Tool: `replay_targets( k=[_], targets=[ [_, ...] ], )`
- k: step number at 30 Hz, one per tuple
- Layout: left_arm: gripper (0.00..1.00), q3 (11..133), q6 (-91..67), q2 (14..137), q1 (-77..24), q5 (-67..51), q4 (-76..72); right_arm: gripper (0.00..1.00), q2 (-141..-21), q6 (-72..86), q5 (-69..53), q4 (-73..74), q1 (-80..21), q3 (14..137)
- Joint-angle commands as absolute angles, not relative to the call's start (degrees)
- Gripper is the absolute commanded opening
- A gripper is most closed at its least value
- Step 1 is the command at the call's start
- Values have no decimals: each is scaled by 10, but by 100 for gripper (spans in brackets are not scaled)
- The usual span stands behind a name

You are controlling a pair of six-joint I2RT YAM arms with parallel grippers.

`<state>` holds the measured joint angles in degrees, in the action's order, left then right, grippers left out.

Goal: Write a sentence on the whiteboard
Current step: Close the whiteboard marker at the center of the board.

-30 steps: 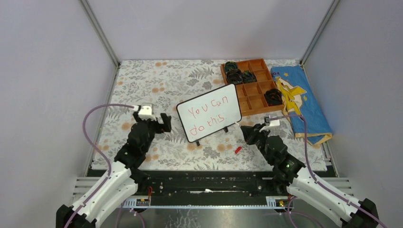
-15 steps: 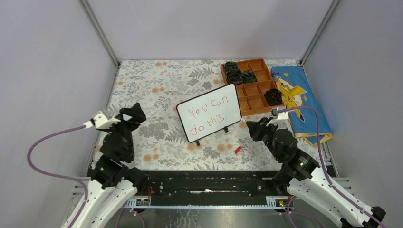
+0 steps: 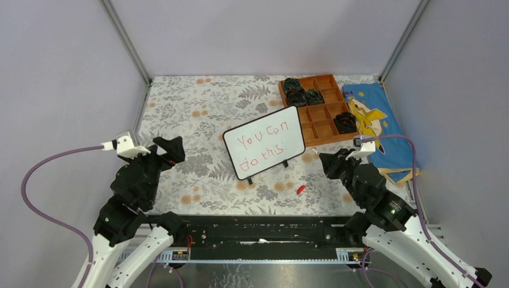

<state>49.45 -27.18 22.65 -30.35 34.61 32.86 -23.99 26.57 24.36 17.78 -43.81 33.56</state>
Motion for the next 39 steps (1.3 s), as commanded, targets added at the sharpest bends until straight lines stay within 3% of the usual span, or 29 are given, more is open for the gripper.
replay_targets(
  k=[1, 6, 17, 20, 25, 27, 39],
  targets=[
    [95, 498, -183, 191, -307, 236, 326, 0, -229, 250, 268, 181, -434, 373],
    [95, 570, -189, 303, -306, 78, 358, 0, -216, 240, 284, 180, -435, 369],
    [99, 643, -217, 457, -327, -77, 373, 0, -166, 270, 325, 228, -434, 351],
    [99, 641, -230, 483, -397, -52, 366, 0, -153, 295, 354, 253, -434, 347],
    [99, 692, -219, 601, -664, 169, 385, 0, -135, 310, 392, 281, -434, 351],
    [99, 734, -202, 691, -723, 219, 404, 0, -132, 312, 399, 293, -434, 358],
    [98, 823, -151, 972, -743, 104, 345, 0, -118, 368, 452, 380, -434, 394]
  ],
)
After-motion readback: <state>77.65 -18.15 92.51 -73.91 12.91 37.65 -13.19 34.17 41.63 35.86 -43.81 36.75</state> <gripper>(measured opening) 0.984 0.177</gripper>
